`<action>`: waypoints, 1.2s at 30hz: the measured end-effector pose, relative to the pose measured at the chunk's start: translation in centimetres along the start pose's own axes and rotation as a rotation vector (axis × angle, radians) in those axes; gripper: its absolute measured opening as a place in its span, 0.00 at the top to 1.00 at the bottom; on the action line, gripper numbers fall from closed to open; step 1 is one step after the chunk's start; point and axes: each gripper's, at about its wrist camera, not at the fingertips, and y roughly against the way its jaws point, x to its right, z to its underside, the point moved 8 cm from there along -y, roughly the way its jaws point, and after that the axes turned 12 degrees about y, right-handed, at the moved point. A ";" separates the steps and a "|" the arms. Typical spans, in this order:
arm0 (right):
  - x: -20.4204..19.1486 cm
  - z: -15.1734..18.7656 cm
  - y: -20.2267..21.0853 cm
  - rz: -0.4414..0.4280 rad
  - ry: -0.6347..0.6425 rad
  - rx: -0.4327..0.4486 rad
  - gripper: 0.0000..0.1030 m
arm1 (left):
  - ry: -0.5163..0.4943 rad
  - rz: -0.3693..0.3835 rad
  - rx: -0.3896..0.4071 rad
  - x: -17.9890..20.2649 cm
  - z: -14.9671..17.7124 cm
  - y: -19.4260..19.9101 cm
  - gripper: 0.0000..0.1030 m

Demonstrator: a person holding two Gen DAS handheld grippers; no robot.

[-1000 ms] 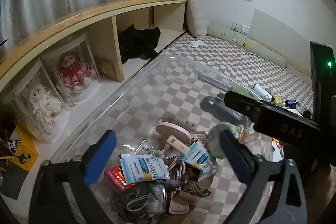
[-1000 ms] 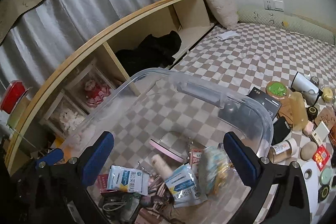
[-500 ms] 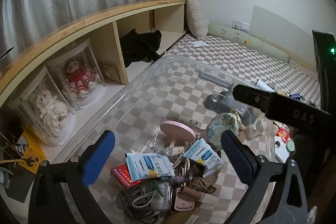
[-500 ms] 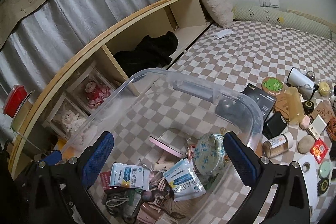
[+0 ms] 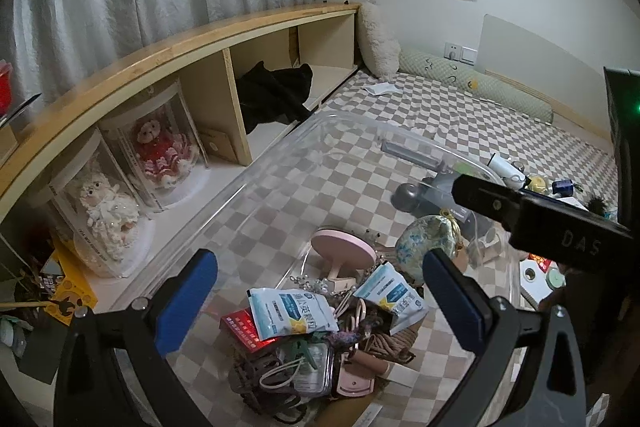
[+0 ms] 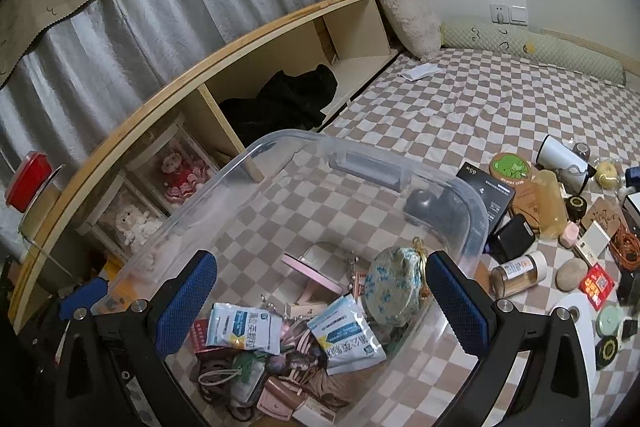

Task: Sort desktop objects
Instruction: 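Withdraw both grippers from the bin back toward the item pile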

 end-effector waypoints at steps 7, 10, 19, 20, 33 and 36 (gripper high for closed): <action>1.3 1.0 2.3 0.030 -0.010 0.022 0.00 | -0.033 0.012 0.009 1.2 0.6 1.1 0.00; 2.2 1.1 3.7 0.048 -0.021 0.048 0.00 | -0.088 0.020 0.063 2.7 1.0 2.3 0.00; 5.9 2.9 8.7 0.113 -0.127 0.085 0.00 | -0.216 0.063 0.123 7.3 3.2 4.8 0.00; 6.7 3.5 9.4 0.145 -0.134 0.081 0.00 | -0.215 0.078 0.122 7.8 3.4 5.0 0.00; 15.0 12.2 16.6 0.381 -0.194 0.124 0.00 | -0.244 0.265 0.100 15.7 7.7 7.2 0.00; 17.2 15.0 17.6 0.424 -0.207 0.088 0.00 | -0.278 0.299 0.096 17.9 9.2 7.5 0.00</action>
